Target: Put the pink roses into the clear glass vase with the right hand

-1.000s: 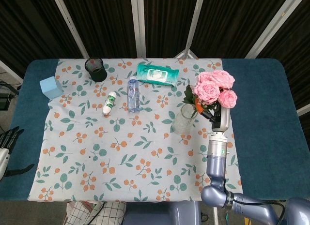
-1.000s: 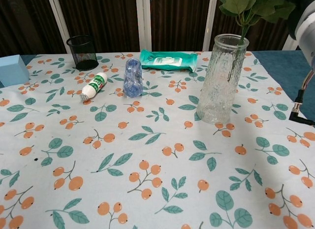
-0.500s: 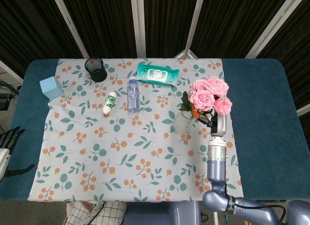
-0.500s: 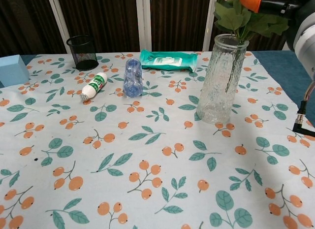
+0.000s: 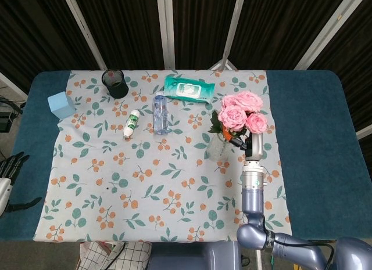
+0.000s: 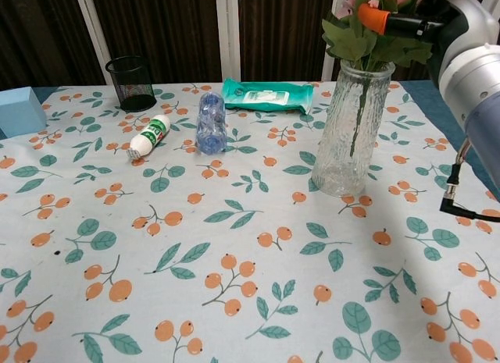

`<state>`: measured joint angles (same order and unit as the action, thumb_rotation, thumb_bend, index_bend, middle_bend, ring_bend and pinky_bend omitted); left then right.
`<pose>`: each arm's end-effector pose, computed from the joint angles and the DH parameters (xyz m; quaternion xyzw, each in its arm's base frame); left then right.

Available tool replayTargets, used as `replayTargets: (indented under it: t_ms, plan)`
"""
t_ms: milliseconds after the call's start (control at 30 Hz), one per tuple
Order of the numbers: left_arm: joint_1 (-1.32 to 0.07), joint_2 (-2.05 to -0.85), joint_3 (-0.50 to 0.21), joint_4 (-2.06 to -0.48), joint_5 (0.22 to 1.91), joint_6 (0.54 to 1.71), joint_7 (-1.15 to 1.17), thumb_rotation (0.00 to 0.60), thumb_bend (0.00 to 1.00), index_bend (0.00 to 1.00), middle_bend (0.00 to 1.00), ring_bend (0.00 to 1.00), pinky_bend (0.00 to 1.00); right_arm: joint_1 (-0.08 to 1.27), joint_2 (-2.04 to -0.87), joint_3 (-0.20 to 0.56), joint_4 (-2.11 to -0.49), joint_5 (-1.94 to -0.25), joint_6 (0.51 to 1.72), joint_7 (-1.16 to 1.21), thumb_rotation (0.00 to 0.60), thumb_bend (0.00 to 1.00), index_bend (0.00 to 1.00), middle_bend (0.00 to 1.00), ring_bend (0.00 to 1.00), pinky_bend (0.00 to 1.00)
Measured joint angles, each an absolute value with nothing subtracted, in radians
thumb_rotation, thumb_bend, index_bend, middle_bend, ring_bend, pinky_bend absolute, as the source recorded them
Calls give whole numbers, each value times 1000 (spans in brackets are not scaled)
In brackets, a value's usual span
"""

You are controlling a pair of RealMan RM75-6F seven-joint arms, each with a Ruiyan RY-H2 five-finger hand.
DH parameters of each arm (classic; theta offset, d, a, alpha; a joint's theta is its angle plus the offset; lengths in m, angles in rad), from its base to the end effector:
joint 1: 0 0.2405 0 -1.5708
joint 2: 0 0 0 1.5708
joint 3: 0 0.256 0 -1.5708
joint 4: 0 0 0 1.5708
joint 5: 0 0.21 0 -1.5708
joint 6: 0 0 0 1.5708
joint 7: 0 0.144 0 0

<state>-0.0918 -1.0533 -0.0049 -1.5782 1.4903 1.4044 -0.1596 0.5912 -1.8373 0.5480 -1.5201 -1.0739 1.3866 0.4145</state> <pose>-0.3317 0.1738 0.1692 -0.5960 -0.4423 -0.3680 0.5602 -0.1126 -0.3495 0.0231 0.2216 -0.6017 0.7217 0.2606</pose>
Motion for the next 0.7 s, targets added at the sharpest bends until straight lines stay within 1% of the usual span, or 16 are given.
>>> replayTargets:
  t_ms: [233, 367, 433, 533, 600, 700]
  plan:
    - [-93, -1051, -5, -1580, 1486, 1399, -164, 600, 0, 0, 0, 0, 0, 578, -1848, 540, -1500, -1076, 1379, 426, 600, 367, 264, 362, 197, 163]
    - [-93, -1051, -5, -1581, 1487, 1400, -162, 600, 0, 0, 0, 0, 0, 566, -1844, 538, -1498, -1077, 1374, 431, 600, 368, 227, 336, 178, 158]
    - [-93, -1052, -5, -1581, 1487, 1401, -160, 600, 0, 0, 0, 0, 0, 559, -1841, 533, -1502, -1081, 1372, 431, 600, 367, 189, 308, 157, 151]
    - [-93, -1052, -5, -1583, 1487, 1400, -159, 600, 0, 0, 0, 0, 0, 549, -1834, 518, -1511, -1092, 1370, 427, 600, 368, 82, 245, 106, 125]
    - [-93, -1052, -5, -1583, 1487, 1402, -160, 600, 0, 0, 0, 0, 0, 544, -1826, 510, -1522, -1098, 1364, 422, 600, 367, 10, 182, 62, 94]
    - [-93, -1052, -5, -1583, 1488, 1403, -160, 600, 0, 0, 0, 0, 0, 539, -1809, 506, -1542, -1106, 1354, 412, 600, 339, 0, 111, 15, 57]
